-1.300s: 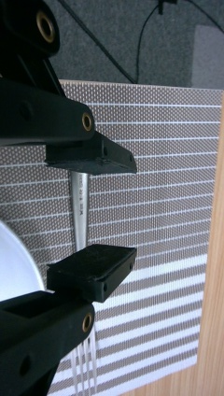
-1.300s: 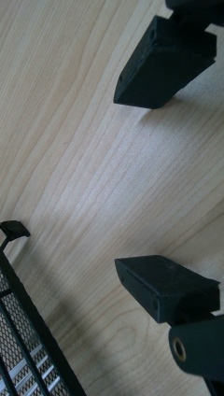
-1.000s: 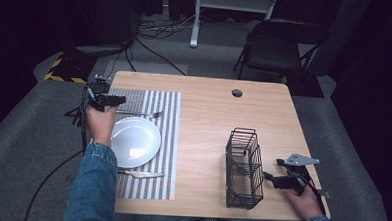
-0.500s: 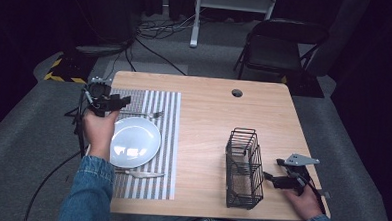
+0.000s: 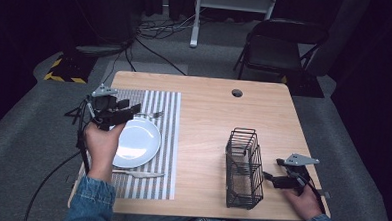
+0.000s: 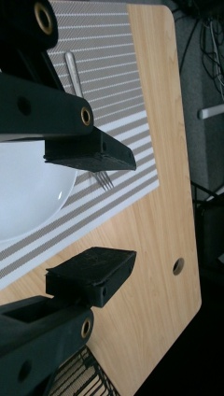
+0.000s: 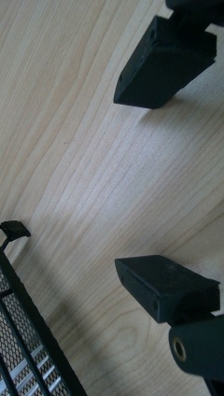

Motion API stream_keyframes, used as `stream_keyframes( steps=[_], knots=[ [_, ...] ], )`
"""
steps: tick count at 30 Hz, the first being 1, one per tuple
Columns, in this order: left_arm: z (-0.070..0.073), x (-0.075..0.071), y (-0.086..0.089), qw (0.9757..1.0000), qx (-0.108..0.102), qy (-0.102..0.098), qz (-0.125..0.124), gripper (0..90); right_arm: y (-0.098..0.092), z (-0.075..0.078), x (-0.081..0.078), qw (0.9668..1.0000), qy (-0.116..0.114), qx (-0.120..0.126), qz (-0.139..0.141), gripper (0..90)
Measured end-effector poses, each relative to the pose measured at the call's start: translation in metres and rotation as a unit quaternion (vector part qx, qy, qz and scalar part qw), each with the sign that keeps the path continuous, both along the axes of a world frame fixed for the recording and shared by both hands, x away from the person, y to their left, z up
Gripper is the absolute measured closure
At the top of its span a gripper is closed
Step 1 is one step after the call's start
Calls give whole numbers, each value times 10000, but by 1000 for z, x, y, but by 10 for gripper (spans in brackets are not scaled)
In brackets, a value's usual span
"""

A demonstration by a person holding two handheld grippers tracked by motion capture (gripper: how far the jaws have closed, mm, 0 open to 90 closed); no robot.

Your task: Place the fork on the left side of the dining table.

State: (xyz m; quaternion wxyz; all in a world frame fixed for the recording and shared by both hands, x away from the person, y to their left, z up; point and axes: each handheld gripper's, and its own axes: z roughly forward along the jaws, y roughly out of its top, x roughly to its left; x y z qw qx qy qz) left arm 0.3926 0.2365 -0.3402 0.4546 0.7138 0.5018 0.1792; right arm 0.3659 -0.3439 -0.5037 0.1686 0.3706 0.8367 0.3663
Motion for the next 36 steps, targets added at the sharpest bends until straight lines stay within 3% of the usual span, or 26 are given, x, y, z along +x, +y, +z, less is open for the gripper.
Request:
stream_keyframes(
  steps=[3,12,14,18,23,33,36],
  knots=[
    [-1,-9,-6,9999,-87,-42,-115,501,0,0,0,10000,0,1,0,177],
    [-3,-35,-26,9985,-71,-200,-506,482,0,0,0,10000,0,0,0,177],
    [-4,-43,-33,9974,-60,-174,-692,480,0,0,0,10000,-1,0,0,177],
    [-6,-53,-40,9967,-59,-173,-786,475,0,0,0,10000,-1,0,-1,177],
    [-23,-65,-57,9943,-109,-44,-1062,473,0,0,0,10000,0,2,0,177],
    [-39,-77,-88,9908,55,-58,-1348,451,0,0,0,10000,2,2,6,177],
    [-50,-78,-102,9890,276,48,-1455,453,0,0,0,10000,-1,1,10,177]
  ],
)
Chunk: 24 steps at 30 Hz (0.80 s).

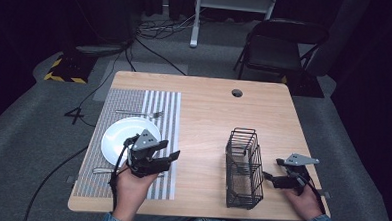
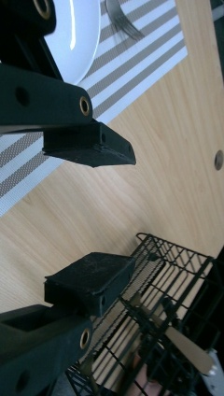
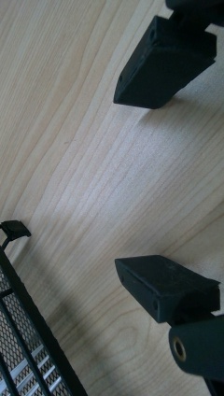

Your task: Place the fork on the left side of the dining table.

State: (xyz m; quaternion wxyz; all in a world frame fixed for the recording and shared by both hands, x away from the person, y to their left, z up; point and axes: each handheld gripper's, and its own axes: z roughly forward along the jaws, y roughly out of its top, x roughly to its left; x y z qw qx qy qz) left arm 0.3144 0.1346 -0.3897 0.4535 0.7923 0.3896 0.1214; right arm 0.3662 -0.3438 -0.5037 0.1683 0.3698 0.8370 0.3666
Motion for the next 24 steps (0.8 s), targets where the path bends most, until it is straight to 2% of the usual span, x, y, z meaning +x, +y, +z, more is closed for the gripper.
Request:
stream_keyframes(
  steps=[2,3,5,11,12,13,16,24],
  knots=[
    [-7,0,-6,9999,0,125,-82,452,0,0,0,10000,0,-1,2,177],
    [-7,0,-6,9999,0,125,-82,452,0,0,0,10000,-1,-1,4,177],
    [-16,0,-17,9995,110,186,-219,452,0,0,0,10000,-1,-3,5,177],
    [-29,-1,-31,9988,255,132,-386,452,0,0,1,10000,5,2,36,177],
    [-36,0,-35,9986,246,182,-430,452,0,0,1,10000,5,3,45,177],
    [-36,0,-35,9986,246,182,-430,452,0,0,1,10000,5,3,45,177],
    [-47,0,-44,9978,294,298,-508,453,0,0,1,10000,4,1,46,177],
    [-64,-1,-54,9969,206,512,-568,450,0,0,1,10000,4,1,49,178]
  ],
)
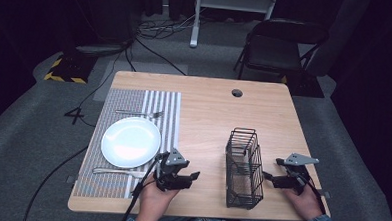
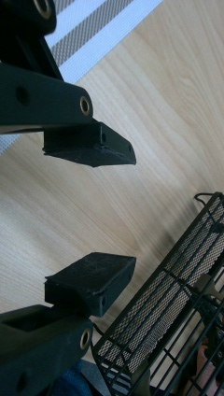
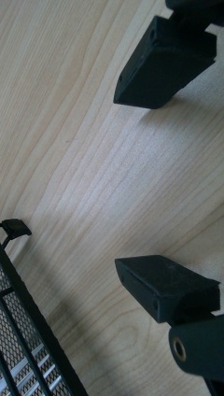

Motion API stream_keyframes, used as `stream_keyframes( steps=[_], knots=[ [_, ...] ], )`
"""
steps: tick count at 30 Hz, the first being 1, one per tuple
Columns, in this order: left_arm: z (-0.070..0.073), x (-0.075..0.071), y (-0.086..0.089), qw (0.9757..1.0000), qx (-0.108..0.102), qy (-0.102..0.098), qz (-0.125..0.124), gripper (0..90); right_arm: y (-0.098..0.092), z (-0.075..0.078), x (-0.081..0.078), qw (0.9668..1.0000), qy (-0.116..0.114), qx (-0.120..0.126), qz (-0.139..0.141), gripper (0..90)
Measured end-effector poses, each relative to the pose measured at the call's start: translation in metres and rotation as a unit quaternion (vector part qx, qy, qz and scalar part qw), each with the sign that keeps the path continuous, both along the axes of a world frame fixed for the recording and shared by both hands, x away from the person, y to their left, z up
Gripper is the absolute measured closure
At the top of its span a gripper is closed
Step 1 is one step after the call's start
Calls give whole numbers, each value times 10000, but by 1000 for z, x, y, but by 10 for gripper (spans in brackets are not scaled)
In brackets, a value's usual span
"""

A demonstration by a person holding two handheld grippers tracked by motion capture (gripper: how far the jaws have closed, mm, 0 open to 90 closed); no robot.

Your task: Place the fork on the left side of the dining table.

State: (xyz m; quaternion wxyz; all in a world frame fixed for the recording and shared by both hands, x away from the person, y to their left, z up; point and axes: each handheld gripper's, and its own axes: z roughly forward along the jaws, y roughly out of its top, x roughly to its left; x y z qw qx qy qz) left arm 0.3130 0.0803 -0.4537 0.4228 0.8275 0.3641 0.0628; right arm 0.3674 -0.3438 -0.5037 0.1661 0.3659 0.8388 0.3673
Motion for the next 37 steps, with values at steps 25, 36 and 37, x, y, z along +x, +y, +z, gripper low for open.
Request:
stream_keyframes(
  steps=[25,36,37],
  knots=[
    [-46,-15,-51,9932,1045,-360,-373,304,0,0,0,10000,0,0,3,178],
    [-49,-9,-57,9934,1117,-230,-116,81,0,0,0,10000,1,-1,3,178],
    [-49,-9,-57,9934,1117,-230,-116,81,0,0,0,10000,1,0,2,178]
  ],
)
